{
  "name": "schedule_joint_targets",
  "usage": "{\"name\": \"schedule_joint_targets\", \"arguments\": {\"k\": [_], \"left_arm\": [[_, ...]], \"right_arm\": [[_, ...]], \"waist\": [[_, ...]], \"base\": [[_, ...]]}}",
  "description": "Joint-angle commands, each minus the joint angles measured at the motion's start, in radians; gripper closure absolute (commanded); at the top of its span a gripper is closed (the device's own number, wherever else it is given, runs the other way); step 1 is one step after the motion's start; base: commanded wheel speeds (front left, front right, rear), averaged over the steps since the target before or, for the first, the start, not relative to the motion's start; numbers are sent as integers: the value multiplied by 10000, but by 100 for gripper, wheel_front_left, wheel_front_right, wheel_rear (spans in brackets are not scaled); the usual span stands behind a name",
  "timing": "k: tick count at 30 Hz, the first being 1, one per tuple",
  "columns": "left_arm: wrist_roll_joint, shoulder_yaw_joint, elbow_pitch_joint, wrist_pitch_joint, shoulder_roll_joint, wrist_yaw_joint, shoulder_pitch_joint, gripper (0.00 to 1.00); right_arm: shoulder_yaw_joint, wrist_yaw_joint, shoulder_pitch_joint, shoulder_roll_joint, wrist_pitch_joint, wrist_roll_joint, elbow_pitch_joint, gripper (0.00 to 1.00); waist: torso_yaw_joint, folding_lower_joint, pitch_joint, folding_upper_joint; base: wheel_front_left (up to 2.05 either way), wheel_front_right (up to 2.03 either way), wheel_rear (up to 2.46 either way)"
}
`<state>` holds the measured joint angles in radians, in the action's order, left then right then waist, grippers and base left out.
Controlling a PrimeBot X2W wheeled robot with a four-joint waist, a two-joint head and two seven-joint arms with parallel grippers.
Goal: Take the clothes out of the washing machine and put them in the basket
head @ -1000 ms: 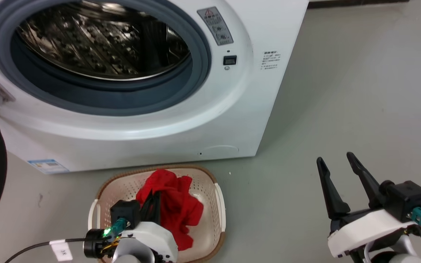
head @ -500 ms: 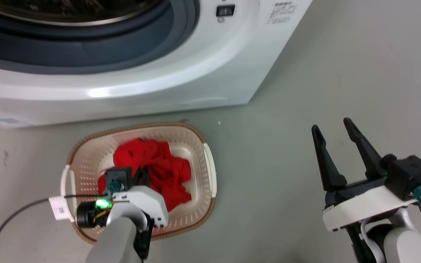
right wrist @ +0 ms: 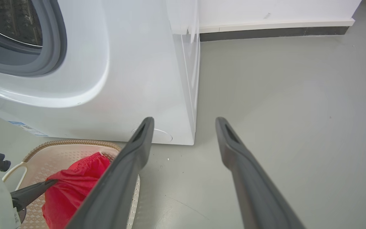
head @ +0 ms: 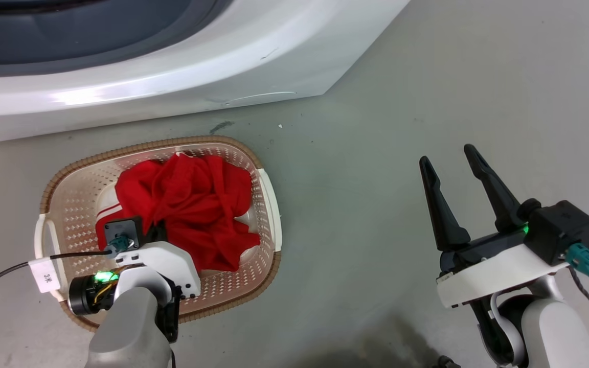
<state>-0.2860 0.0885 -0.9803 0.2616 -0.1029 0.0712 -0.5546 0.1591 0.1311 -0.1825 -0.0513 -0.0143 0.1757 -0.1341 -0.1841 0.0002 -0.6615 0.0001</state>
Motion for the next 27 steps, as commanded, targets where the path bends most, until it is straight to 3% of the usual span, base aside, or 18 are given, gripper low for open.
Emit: {"name": "schedule_joint_targets", "arguments": {"k": [1, 3, 4, 5, 6, 7, 15, 27], "left_arm": [[4, -57, -89, 47, -15, 4, -90, 100], [118, -92, -170, 48, -28, -64, -88, 100], [133, -114, -212, 48, -21, -83, -62, 82], [162, -164, -177, 48, -15, -93, -25, 55], [225, -171, -185, 48, -9, -129, 56, 12], [312, -139, -150, 48, 6, -140, 128, 0], [562, -328, 266, 38, 215, -278, 1126, 0], [948, -496, 2296, 38, 469, -405, 2342, 0]], "right_arm": [[9, -7, -110, 21, -50, 21, 47, 0], [22, -7, -178, 21, -107, 32, 158, 0], [16, -7, -206, 20, -136, 22, 224, 0], [2, -7, -211, 20, -147, 22, 287, 0], [-9, -7, -198, 20, -174, 54, 348, 0], [-32, -7, -188, 20, -206, 4, 399, 0], [-375, -7, 392, 17, -144, -141, 868, 0], [-982, -7, 1524, 18, 383, -425, 624, 0]], "waist": [[-36, -2, -17, -1], [-50, -2, 36, -1], [-41, -2, 105, -1], [-22, -2, 205, -1], [3, -2, 329, -1], [33, -2, 474, -1], [408, -2, 2397, -1], [1083, -2, 4711, -1]], "base": [[0, 0, 0], [0, 0, 0], [0, 0, 0], [0, 0, 0], [0, 0, 0], [0, 0, 0], [0, 0, 0], [0, 0, 0]]}}
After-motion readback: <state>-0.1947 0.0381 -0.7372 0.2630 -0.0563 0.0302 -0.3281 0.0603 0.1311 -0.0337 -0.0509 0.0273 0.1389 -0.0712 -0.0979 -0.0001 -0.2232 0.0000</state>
